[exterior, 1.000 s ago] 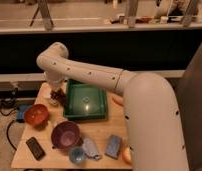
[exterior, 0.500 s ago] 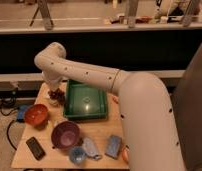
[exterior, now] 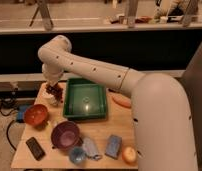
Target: Place grapes in paper cup
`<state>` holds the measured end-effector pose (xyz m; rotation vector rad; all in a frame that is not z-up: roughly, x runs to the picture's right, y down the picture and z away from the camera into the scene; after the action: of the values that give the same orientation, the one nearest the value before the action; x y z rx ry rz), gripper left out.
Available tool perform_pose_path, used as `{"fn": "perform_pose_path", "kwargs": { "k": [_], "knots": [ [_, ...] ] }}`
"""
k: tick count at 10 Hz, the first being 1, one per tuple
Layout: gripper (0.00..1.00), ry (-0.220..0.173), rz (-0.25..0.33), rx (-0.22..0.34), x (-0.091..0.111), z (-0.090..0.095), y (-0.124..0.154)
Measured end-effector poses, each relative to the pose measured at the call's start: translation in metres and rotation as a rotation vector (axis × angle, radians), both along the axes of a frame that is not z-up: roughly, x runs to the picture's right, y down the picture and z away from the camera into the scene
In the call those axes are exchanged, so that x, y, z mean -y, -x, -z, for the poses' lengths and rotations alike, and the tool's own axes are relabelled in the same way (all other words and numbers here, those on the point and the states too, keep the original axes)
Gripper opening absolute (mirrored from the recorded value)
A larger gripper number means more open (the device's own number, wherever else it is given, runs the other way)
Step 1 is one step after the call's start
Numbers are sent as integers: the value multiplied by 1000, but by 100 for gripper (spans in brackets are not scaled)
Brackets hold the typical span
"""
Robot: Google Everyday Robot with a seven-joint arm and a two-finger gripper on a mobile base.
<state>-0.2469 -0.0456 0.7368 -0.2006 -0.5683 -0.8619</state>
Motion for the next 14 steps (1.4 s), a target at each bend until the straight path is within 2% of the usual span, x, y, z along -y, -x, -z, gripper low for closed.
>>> {"fn": "perform_pose_path", "kwargs": {
  "k": [4, 7, 14],
  "knots": [
    [0, -11, -21, 70, 14, 7, 14],
    [0, -38, -31, 135, 28, 8, 23],
    [0, -84, -15, 166, 52, 0, 32]
  ]
}}
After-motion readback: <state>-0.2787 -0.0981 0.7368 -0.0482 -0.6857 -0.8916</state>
